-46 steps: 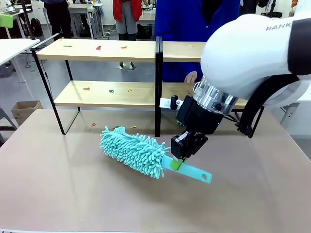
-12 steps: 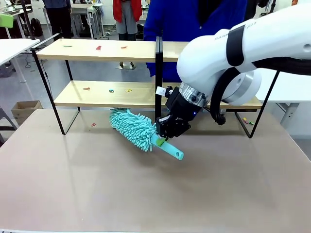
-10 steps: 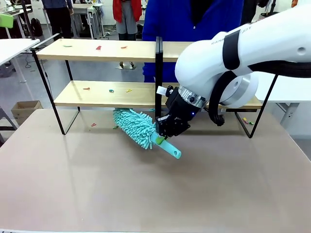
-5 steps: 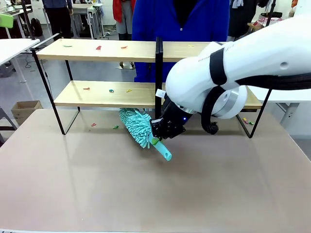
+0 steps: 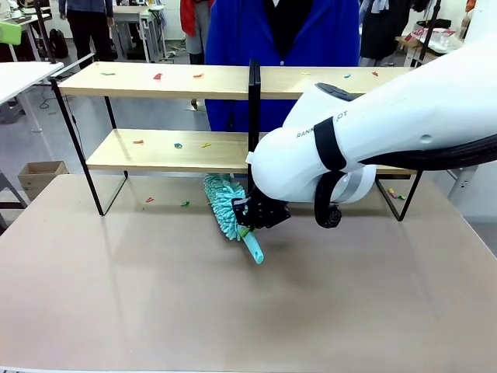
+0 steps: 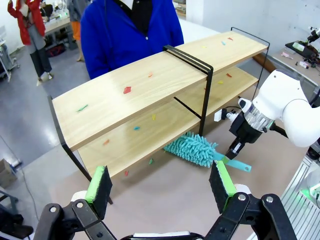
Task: Clean the shelves.
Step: Clean a randomly selected level of the Shelf with the Duster.
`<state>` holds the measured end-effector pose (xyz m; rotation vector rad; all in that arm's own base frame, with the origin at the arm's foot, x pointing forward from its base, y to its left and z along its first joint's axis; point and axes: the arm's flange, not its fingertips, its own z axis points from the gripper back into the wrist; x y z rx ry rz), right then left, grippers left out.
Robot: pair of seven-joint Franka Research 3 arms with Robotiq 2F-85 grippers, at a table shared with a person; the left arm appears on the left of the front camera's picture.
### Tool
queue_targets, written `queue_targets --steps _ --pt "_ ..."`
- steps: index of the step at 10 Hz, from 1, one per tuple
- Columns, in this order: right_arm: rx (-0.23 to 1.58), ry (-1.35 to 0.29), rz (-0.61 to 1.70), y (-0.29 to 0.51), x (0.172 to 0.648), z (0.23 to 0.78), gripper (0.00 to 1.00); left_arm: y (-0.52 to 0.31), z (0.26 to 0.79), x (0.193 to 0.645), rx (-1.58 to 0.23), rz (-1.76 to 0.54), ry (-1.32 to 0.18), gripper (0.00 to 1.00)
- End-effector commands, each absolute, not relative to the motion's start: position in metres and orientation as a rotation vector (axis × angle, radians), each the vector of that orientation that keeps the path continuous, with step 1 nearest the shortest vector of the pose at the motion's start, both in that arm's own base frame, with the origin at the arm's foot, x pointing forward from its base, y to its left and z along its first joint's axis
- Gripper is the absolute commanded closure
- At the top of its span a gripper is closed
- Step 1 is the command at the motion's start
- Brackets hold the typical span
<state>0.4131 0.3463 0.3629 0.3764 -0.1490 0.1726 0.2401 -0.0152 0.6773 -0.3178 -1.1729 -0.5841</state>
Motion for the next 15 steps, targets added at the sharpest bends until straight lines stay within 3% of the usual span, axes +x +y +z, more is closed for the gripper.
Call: queue_targets --steps 1,15 --pt "0.428 -0.121 0.213 0.359 0.418 0.370 1.00 -0.013 0.678 0.240 -0.323 -0.597 -1.176 0.00" --pt "0.449 -0.024 0.431 0.437 0.440 0.371 1.00 -0.013 0.678 0.240 -0.323 -0.597 -1.176 0.00"
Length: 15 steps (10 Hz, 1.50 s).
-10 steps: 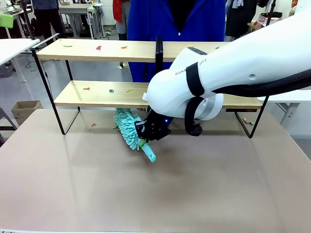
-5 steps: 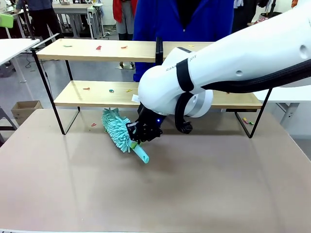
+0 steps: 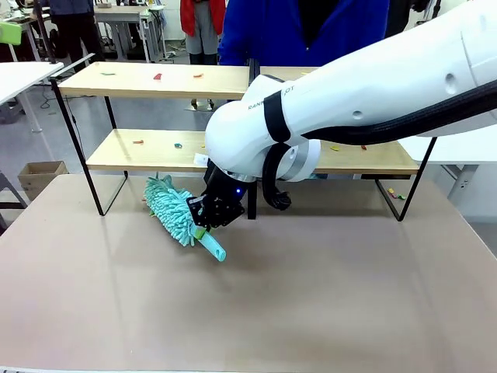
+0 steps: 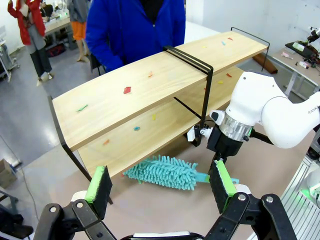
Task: Clean the shelves.
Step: Clean a randomly selected level of the Shelf with the Duster.
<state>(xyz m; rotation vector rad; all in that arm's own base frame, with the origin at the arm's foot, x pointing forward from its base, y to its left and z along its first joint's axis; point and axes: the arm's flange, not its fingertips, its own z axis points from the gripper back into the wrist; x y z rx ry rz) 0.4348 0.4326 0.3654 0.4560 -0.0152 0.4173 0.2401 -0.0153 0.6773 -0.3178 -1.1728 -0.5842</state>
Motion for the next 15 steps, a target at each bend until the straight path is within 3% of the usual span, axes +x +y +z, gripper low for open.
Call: queue_targets --steps 1,9,14,15 --pt "0.447 -0.016 0.447 0.440 0.442 0.373 1.00 -0.013 0.678 0.240 -0.323 -0.597 -1.176 0.00" --pt "0.380 0.062 0.782 0.437 0.437 0.395 1.00 -0.013 0.678 0.240 -0.323 -0.597 -1.176 0.00" --pt "0.506 0.392 1.222 0.380 0.370 0.426 1.00 -0.013 0.678 0.240 -0.323 -0.597 -1.176 0.00" --pt "0.571 0.391 1.273 0.366 0.362 0.436 1.00 -0.013 0.678 0.240 -0.323 -0.597 -1.176 0.00"
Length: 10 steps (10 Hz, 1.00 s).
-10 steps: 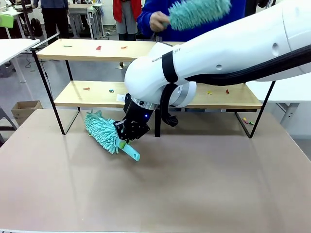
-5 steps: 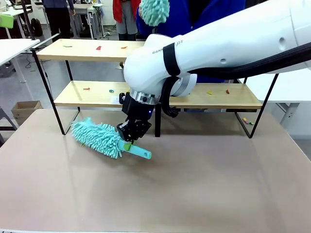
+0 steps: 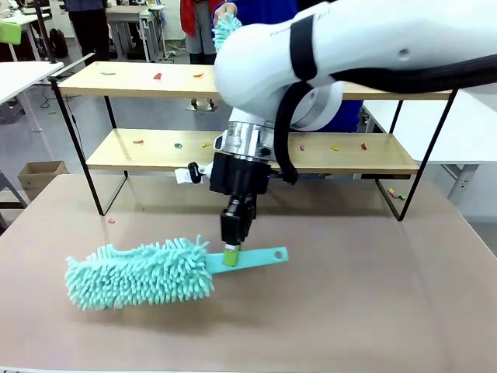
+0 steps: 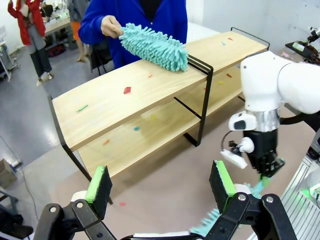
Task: Clean the shelves.
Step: Clean a randomly selected level of the Shelf with the Duster.
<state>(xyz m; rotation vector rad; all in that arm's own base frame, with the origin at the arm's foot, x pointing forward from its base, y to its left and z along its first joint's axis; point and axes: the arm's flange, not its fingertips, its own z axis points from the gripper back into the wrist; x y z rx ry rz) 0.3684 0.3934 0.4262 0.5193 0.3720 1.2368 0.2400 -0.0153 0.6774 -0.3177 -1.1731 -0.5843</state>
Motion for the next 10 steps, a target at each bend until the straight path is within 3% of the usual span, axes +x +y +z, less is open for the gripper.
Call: queue_targets --steps 1,6,7,8,9,10 --pt "0.636 0.347 1.292 0.353 0.358 0.445 1.00 -0.013 0.678 0.240 -0.323 -0.597 -1.176 0.00" --pt "0.867 0.090 1.240 0.280 0.340 0.477 1.00 -0.013 0.678 0.240 -0.323 -0.597 -1.176 0.00" --pt "0.820 0.067 1.117 0.273 0.342 0.473 1.00 -0.013 0.678 0.240 -0.323 -0.597 -1.176 0.00" --pt "0.782 0.126 1.043 0.276 0.347 0.461 1.00 -0.013 0.678 0.240 -0.323 -0.597 -1.176 0.00" --pt "0.932 0.231 1.093 0.275 0.352 0.452 1.00 -0.013 0.678 0.240 -0.323 -0.597 -1.176 0.00" --pt "0.837 0.163 0.990 0.270 0.355 0.448 1.00 -0.013 0.678 0.240 -0.323 -0.597 -1.176 0.00"
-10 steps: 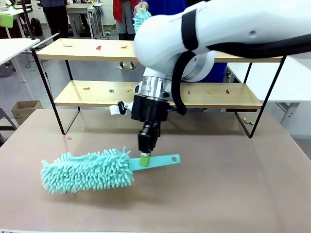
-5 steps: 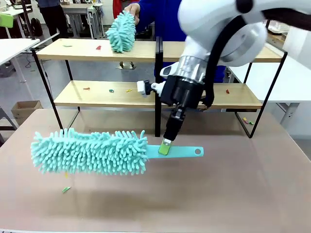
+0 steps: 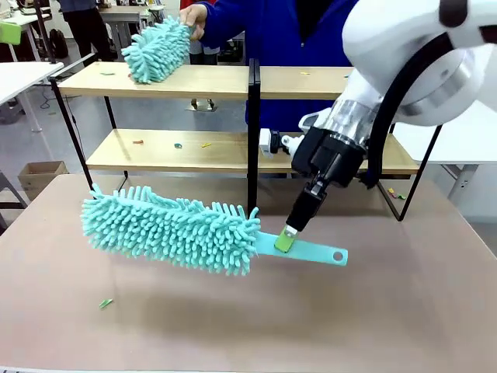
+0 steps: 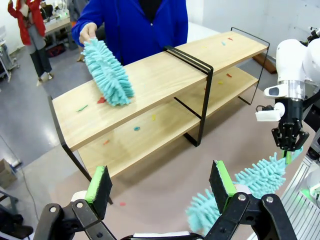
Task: Clean the shelves.
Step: Clean a randomly selected level of the Shelf with the Duster.
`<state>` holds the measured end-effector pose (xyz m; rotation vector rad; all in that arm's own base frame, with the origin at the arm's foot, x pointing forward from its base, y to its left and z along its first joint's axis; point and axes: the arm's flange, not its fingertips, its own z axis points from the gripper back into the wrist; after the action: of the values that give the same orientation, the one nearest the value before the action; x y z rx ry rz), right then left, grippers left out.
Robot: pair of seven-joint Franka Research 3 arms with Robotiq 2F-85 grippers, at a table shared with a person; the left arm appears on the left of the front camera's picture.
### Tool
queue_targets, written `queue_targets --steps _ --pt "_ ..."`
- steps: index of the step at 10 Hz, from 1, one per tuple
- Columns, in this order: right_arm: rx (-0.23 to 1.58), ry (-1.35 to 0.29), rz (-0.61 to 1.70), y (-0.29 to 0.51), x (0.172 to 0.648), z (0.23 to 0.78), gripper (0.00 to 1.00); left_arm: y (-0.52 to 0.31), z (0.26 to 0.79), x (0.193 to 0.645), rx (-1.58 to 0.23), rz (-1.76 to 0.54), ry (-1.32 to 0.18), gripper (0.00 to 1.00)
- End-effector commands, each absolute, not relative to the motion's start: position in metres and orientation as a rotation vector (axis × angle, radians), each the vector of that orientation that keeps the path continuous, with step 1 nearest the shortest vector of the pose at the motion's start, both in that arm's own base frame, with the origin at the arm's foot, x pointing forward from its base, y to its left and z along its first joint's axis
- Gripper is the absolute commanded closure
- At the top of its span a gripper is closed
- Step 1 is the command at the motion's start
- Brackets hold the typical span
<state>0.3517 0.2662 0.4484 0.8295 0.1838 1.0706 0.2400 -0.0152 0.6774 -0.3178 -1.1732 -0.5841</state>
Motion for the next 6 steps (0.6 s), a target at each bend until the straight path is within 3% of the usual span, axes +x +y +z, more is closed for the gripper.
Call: queue_targets --steps 1,3,6 --pt "0.871 0.140 1.019 0.262 0.349 0.455 1.00 -0.013 0.678 0.240 -0.323 -0.597 -1.176 0.00" --pt "0.889 0.071 1.019 0.229 0.335 0.477 1.00 -0.013 0.678 0.240 -0.323 -0.597 -1.176 0.00" --pt "0.918 -0.120 0.955 0.130 0.272 0.540 1.00 -0.013 0.678 0.240 -0.323 -0.597 -1.176 0.00"
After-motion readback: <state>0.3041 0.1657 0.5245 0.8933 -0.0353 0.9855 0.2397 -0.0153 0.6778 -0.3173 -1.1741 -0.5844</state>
